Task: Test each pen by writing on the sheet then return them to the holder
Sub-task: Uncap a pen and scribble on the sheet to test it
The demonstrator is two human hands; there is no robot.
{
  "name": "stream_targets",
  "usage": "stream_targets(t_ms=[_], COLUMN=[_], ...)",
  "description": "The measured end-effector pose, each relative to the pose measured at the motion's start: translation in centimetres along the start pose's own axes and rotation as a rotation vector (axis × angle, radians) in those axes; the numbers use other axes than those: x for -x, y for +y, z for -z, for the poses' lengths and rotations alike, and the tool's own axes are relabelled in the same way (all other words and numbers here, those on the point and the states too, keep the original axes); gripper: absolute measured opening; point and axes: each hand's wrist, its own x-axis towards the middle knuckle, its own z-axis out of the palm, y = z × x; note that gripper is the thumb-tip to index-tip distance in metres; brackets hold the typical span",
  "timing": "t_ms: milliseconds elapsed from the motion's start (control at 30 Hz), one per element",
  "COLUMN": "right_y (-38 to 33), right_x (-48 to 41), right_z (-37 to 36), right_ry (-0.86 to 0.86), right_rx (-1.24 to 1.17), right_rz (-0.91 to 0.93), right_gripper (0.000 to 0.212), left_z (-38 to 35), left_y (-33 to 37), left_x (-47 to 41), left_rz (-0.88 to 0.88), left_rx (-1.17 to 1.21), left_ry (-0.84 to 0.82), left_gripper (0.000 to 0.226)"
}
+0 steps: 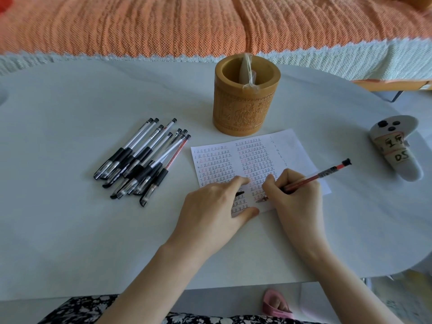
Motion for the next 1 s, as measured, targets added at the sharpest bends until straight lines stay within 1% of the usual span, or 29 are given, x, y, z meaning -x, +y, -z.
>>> stream_targets(t_ms=[300, 600, 1000], right_y=[0.06, 0.07, 0.0], right_x=[0.02, 0.05, 0.07], right_z=[-0.04, 0.06, 0.02], right_ry=[0.026, 0.019, 0.002], right_rx=[0.016, 0.001, -0.007], right_rz=[0.009, -0.013, 0.006], right_gripper=[0.038, 0.037, 0.037], left_z=[0.01, -0.01, 0.04], left_y=[-0.07, -0.1, -0.06], left_x=[0.0, -0.03, 0.02], left_rz=[-0.003, -0.003, -0.005], left_rx=[-0.006, -0.012, -0.007], left_ry=[0.002, -0.003, -0.006], left_gripper=[0.054, 0.054, 0.053])
